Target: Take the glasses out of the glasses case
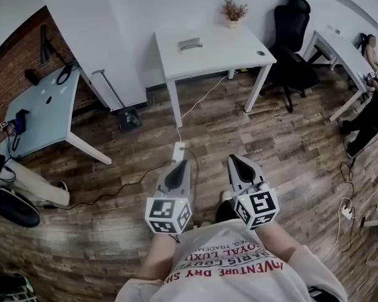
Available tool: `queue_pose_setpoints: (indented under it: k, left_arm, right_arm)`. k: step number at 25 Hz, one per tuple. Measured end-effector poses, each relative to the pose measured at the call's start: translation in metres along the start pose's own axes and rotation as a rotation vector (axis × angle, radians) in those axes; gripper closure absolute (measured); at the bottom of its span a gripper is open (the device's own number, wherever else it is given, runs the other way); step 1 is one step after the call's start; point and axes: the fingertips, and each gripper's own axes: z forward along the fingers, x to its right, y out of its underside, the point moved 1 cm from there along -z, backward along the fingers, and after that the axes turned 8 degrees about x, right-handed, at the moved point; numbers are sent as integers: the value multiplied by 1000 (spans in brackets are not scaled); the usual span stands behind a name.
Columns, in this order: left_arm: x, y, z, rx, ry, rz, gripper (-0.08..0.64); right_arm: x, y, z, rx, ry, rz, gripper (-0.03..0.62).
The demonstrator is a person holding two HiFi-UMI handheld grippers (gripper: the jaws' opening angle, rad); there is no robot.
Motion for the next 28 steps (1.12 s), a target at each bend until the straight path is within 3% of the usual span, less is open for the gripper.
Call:
queue_pose_setpoints:
  k: [9, 28]
  left_arm:
    - [-27, 13, 61, -36, -72, -17, 552]
    - [-62, -23, 320, 0, -232, -43, 552]
  right_arm:
    - [45, 26, 62, -47, -53, 59, 580]
    - [236, 6, 273, -72, -240, 27, 580]
